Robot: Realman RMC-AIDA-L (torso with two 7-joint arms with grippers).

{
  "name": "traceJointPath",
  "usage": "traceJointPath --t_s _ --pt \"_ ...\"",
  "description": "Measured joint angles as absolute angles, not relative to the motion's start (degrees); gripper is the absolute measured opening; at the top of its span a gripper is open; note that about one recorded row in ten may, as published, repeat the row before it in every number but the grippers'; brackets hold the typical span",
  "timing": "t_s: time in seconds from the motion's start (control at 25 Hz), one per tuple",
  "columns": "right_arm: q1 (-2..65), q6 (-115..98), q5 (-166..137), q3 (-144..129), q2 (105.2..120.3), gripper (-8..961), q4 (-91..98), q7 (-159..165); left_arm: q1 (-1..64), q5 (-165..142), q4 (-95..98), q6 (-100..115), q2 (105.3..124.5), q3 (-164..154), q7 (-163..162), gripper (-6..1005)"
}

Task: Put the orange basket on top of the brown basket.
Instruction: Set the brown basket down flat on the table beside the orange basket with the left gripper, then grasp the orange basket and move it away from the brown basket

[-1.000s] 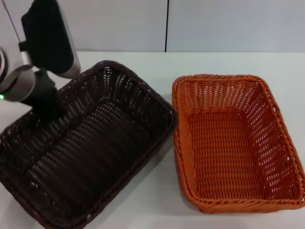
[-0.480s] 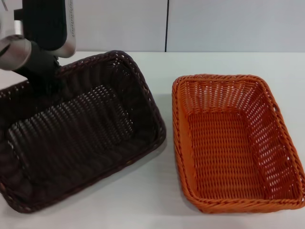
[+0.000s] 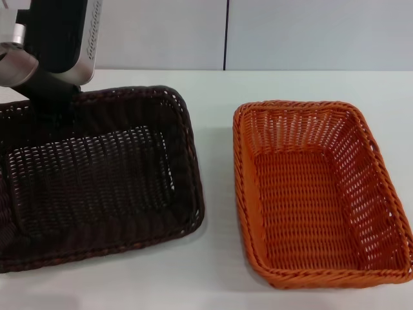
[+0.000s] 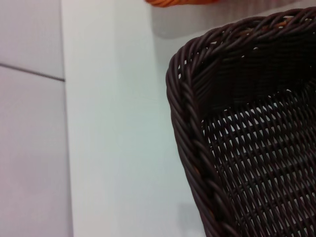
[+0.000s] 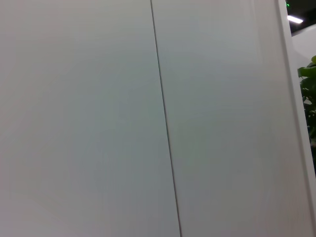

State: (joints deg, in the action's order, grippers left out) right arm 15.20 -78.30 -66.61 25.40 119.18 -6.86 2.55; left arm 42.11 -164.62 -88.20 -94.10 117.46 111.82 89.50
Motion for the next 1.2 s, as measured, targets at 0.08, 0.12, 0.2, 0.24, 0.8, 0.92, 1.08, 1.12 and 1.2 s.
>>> traceJointPath --t_s 0.08,0.12,0.2,0.24,0.8,0.92,1.08,1.12,1.2 --pt "15.29 -78.30 -66.61 25.42 119.18 697 -6.86 2.55 42.47 -164.62 -87.99 -94.73 117.39 111.85 90.12 242" --pt "15.31 -78.29 -66.61 25.44 119.18 696 -6.86 2.55 42.47 -164.62 -87.99 -94.73 117.39 111.85 90.12 240" --pt "15.36 -78.25 -66.61 25.46 119.18 696 -6.86 2.55 43.08 -164.57 -86.91 -95.60 117.36 111.94 92.69 235" --pt "15.36 -78.24 -66.61 25.47 119.18 695 -6.85 2.55 43.08 -164.57 -86.91 -95.60 117.36 111.94 92.69 235" --pt "15.38 -78.21 -66.61 25.16 119.18 691 -6.85 2.55 48.65 -165.32 -72.32 -87.13 117.96 109.80 90.33 229" --pt "15.39 -78.21 -66.67 25.04 119.15 691 -6.86 2.54 49.93 -165.56 -69.12 -84.14 117.99 108.21 88.14 228" --pt "15.63 -78.18 -66.86 24.88 119.09 689 -6.75 2.55 49.63 -165.20 -68.82 -80.26 118.11 105.67 88.08 280" --pt "15.67 -78.15 -66.91 24.87 119.09 689 -6.70 2.55 49.63 -165.20 -68.82 -80.26 118.11 105.67 88.08 329" --pt "15.70 -77.96 -66.97 24.87 119.09 689 -6.66 2.55 49.44 -165.10 -68.07 -77.22 118.24 104.08 88.04 403"
